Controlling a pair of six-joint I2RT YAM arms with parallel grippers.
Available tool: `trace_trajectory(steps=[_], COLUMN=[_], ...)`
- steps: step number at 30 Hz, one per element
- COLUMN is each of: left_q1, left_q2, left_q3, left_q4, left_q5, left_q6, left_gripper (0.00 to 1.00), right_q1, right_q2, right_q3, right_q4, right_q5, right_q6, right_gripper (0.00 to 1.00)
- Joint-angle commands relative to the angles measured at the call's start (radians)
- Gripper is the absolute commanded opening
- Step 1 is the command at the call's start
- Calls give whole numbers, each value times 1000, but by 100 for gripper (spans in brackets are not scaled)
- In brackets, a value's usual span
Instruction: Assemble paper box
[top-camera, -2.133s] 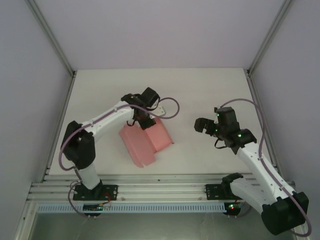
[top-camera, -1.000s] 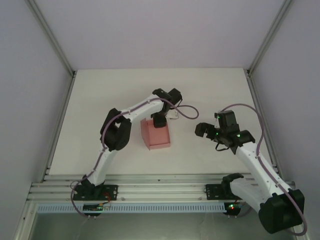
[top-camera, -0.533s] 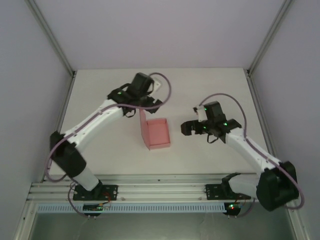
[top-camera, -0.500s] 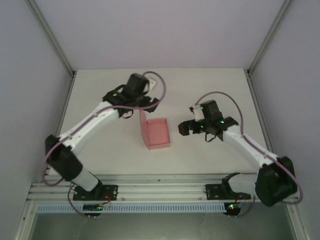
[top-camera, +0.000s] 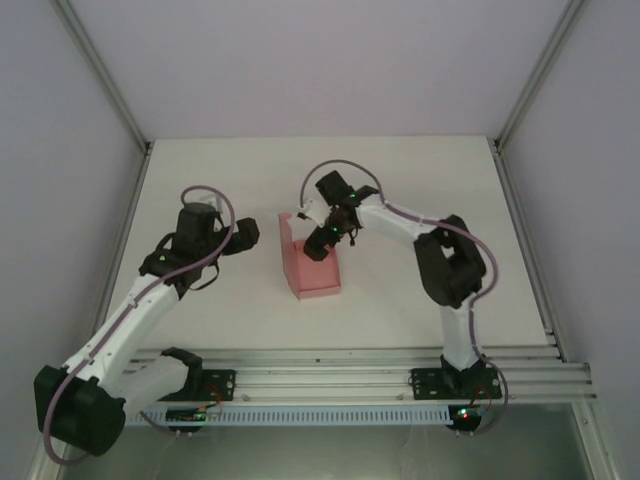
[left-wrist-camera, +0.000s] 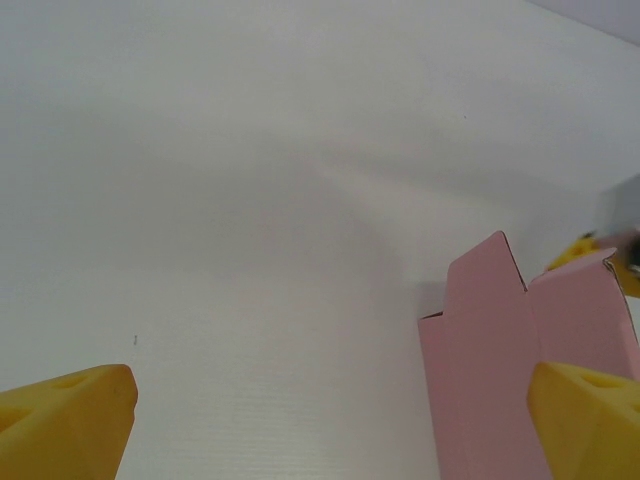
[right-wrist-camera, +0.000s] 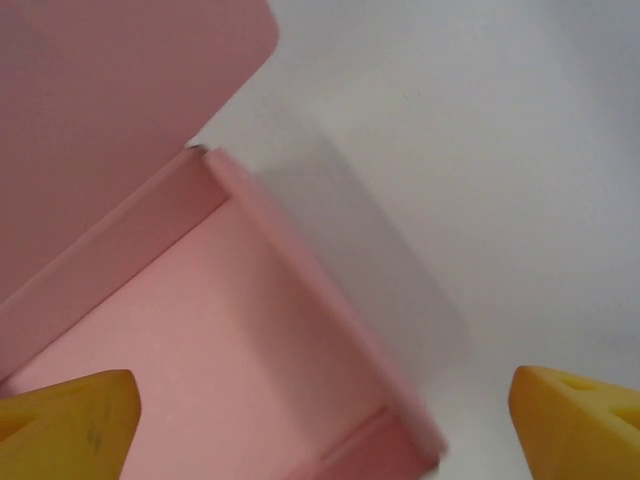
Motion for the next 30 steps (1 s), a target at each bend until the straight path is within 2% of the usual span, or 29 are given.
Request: trace_trajectory(steps=[1, 5, 7, 9, 12, 15, 17, 19, 22, 25, 30], left_q1=[12, 15, 15, 17, 17, 15, 17, 17, 17, 16, 16], left_q2=[-25, -29, -34, -43, -56, -62, -61, -59, -52, -36, -9], left_q3=[-9, -14, -11, -12, -17, -24, -22, -20, -18, -10, -8], left_q4=[17, -2, -10, -7, 3, 12, 12, 11, 17, 16, 31], left_q5=[10, -3, -8, -10, -5, -5, -7, -10, -8, 3, 38], left_q6=[-38, -34, -30, -25, -18, -18, -19, -22, -23, -17, -2], left_gripper=[100, 100, 99, 100, 100, 100, 99, 100, 100, 100, 100], right_q1=[9, 22, 23, 23, 10, -8, -8, -2, 17, 36, 59], right_q2=[81, 146, 152, 138, 108, 90, 72, 49, 22, 2, -33], right_q3=[113, 170, 162, 134, 76, 48, 18, -14, -74, -114, -133], right_q4=[-95, -113, -90, -52, 21, -6, -52, -133, -195, -216, -204], right_q5=[-30, -21, 1, 32, 140, 225, 322, 470, 526, 524, 548], right_q6=[-70, -26, 16, 86, 244, 438, 601, 841, 1051, 1135, 1096], right_gripper=[89, 65, 46, 39, 25, 15, 13, 14, 17, 18, 19])
